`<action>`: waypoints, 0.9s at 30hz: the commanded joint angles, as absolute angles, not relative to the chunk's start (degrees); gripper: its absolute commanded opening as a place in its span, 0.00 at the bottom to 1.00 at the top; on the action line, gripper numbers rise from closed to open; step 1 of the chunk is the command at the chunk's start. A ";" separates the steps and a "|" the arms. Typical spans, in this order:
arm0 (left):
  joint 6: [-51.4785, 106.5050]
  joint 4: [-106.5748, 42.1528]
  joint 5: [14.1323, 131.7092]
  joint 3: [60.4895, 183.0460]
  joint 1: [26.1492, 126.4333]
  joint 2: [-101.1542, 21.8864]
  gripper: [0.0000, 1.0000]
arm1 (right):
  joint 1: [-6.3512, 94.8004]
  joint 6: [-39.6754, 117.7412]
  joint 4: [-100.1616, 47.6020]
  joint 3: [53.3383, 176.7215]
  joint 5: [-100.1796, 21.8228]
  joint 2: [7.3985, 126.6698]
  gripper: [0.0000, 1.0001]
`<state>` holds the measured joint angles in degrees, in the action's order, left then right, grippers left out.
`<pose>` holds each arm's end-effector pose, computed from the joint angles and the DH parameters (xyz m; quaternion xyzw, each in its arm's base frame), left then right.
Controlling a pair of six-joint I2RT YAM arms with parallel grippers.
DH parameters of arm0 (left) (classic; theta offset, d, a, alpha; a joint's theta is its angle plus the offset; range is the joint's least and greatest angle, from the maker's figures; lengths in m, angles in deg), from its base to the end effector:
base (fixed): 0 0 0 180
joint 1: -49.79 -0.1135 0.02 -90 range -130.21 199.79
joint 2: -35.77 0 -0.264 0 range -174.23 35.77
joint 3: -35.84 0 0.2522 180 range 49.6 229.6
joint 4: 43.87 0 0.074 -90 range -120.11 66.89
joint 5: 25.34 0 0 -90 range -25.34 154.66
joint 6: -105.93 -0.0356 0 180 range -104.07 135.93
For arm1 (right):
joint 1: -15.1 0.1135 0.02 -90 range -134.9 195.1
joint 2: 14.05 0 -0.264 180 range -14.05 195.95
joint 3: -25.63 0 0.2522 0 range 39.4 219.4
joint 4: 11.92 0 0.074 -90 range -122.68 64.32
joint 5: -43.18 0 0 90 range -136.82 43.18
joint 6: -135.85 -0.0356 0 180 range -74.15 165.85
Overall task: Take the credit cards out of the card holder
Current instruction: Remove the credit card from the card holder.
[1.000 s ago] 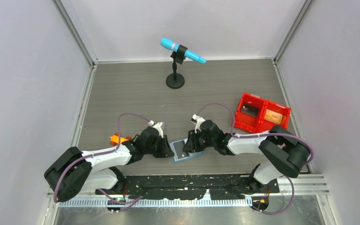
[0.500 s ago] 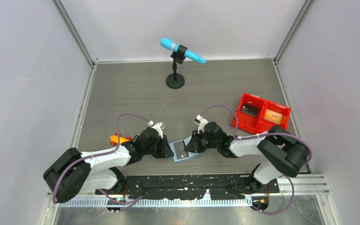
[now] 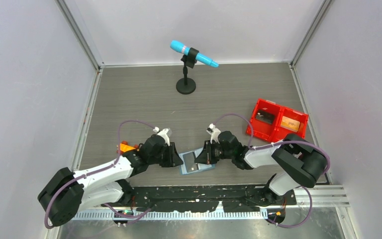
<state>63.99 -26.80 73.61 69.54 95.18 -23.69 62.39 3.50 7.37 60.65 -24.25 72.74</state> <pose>0.1316 -0.1413 0.1571 0.0099 0.9142 -0.3394 0.2214 0.1605 0.1940 0.1216 -0.1311 0.8548 0.4543 0.2138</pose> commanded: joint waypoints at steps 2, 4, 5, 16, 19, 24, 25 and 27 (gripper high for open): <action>63.90 -27.27 72.77 71.75 95.23 -24.32 0.29 | 62.56 3.41 9.43 60.64 -23.00 74.71 0.05; 63.76 -28.75 73.36 71.55 95.23 -26.37 0.29 | 62.56 3.29 9.73 60.66 -22.94 75.00 0.05; 63.75 -29.59 73.80 71.36 95.23 -27.41 0.29 | 62.56 3.24 9.78 60.66 -22.92 75.05 0.06; 63.13 -31.60 73.06 71.83 95.23 -36.96 0.19 | 62.54 3.44 8.44 60.09 -23.29 73.45 0.18; 63.04 -31.61 72.84 71.39 95.24 -36.77 0.18 | 62.20 3.48 8.70 59.78 -23.07 73.68 0.13; 62.96 -31.93 72.40 70.74 95.23 -36.62 0.15 | 61.40 3.49 9.30 59.05 -22.31 73.74 0.05; 62.88 -32.07 72.52 70.70 95.23 -36.80 0.15 | 61.36 3.44 9.30 58.94 -22.26 73.66 0.05; 62.93 -32.53 72.80 70.46 95.26 -37.25 0.13 | 61.21 3.40 9.36 58.80 -22.24 73.37 0.07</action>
<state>63.72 -31.25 74.31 72.17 94.83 -34.77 61.31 2.32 8.75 59.86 -22.44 74.33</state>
